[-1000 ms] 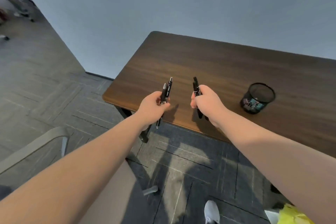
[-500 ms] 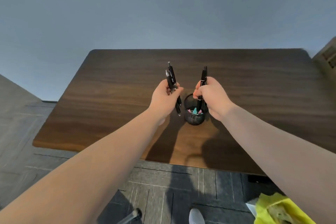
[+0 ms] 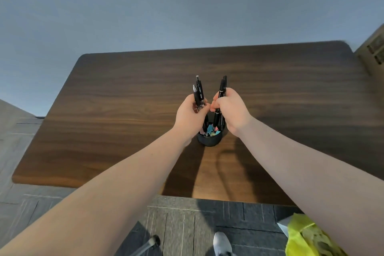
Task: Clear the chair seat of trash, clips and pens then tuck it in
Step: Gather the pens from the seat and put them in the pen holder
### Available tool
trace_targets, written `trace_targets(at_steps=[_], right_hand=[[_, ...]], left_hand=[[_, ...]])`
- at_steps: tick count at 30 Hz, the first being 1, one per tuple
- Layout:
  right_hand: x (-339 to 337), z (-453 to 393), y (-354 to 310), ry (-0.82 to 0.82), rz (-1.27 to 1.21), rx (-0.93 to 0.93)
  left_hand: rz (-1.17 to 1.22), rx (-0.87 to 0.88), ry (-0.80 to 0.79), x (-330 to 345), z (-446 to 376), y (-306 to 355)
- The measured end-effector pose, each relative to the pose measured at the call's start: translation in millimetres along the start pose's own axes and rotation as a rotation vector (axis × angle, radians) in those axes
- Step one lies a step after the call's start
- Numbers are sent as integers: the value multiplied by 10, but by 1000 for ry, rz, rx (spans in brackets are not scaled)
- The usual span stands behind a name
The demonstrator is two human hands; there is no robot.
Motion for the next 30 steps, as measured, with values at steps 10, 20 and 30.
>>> trace_targets(at_steps=[10, 20, 30], right_hand=[[124, -104, 156, 18, 109, -3], [65, 13, 85, 59, 398, -205], [-23, 274, 103, 117, 637, -332]], left_hand=[[-37, -89, -22, 62, -4, -167], [-127, -68, -42, 3, 70, -54], [-340, -19, -101, -257, 338, 42]])
Point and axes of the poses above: each hand's wrist, its own z-axis away from the middle knuckle, its own x-axis out of the palm, y = z × x, the point moved 4 cm from there along -z, towards the middle knuckle, and after that the axes turned 12 degrees about z, right-handed, at the moved point
